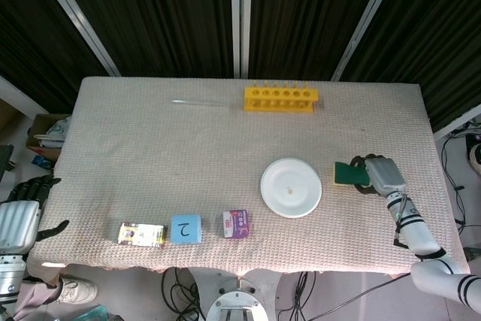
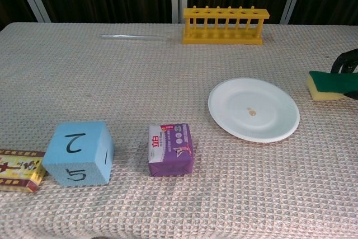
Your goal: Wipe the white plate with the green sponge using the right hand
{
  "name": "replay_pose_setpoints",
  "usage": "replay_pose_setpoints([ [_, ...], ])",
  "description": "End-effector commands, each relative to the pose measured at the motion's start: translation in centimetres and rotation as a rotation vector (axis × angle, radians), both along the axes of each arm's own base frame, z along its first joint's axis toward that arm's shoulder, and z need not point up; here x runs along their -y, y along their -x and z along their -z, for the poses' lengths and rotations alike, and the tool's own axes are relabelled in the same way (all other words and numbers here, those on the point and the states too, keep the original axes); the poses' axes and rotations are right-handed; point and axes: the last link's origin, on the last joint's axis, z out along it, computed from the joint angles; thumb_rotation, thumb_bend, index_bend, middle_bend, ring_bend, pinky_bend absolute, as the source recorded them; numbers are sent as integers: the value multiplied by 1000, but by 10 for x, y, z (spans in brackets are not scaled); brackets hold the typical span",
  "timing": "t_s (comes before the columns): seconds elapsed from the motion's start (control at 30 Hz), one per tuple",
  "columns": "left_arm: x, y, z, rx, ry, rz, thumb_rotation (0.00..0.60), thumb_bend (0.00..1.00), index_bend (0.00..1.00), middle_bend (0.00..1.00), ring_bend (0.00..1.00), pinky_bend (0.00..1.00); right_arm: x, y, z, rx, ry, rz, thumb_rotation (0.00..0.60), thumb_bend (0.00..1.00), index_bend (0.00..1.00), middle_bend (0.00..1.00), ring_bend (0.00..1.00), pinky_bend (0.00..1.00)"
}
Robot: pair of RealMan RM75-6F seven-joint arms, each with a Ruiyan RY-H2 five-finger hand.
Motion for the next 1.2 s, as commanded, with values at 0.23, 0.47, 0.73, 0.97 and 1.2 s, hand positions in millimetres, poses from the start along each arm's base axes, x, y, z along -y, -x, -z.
replay_pose_setpoints([
  [0.23,-2,-4,0,-4,1,9,600,10,217,183,167,189,1,-58,-31,-231,-35,-349,600,437,606,509,320,377],
  [0.47,0,-3,1,-5,4,3,600,10,217,183,167,189,14,-89,3,-365,-185,-464,600,464,608,501,320,379],
  [0.73,0,0,1,1,-2,5,600,10,217,183,167,189,21,-106,42,-433,-243,-537,600,477,610,496,320,380],
  [0.97,1,2,0,6,-10,4,600,10,217,183,167,188,28,-116,46,-411,-205,-547,600,477,624,496,320,379],
  [1.2,2,4,1,9,-13,1,600,10,217,183,167,189,28,-119,62,-461,-201,-612,600,477,639,496,320,359],
])
